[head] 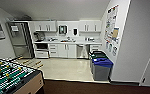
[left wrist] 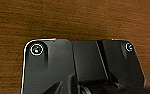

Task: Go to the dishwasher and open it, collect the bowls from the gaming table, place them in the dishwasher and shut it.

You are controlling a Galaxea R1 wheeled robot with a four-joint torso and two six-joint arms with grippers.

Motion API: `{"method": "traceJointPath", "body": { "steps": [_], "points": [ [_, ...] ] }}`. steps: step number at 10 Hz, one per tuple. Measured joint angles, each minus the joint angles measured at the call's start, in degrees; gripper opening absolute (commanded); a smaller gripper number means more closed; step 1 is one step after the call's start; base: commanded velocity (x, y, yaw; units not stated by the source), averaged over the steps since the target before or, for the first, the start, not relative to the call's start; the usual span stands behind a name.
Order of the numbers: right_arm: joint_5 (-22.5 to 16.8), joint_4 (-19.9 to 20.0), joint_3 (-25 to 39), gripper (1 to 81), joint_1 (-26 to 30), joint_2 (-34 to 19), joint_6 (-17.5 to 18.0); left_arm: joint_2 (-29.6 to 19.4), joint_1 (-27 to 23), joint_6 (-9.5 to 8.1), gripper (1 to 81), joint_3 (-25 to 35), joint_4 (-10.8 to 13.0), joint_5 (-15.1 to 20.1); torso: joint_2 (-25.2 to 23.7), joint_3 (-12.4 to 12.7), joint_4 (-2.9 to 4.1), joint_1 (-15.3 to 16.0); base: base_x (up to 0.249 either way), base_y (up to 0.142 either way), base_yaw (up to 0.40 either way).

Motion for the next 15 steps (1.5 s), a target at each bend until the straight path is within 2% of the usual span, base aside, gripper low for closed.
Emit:
{"method": "traceJointPath", "body": {
  "steps": [15],
  "points": [
    [0.2, 0.0, 0.4, 81.1, 0.5, -0.1, 0.0, 0.5, -0.5, 0.02, 81.1, 0.0, 0.0, -0.1, 0.0, 0.0, 0.00, 0.2, 0.113, 0.000, 0.000]
  ]
}}
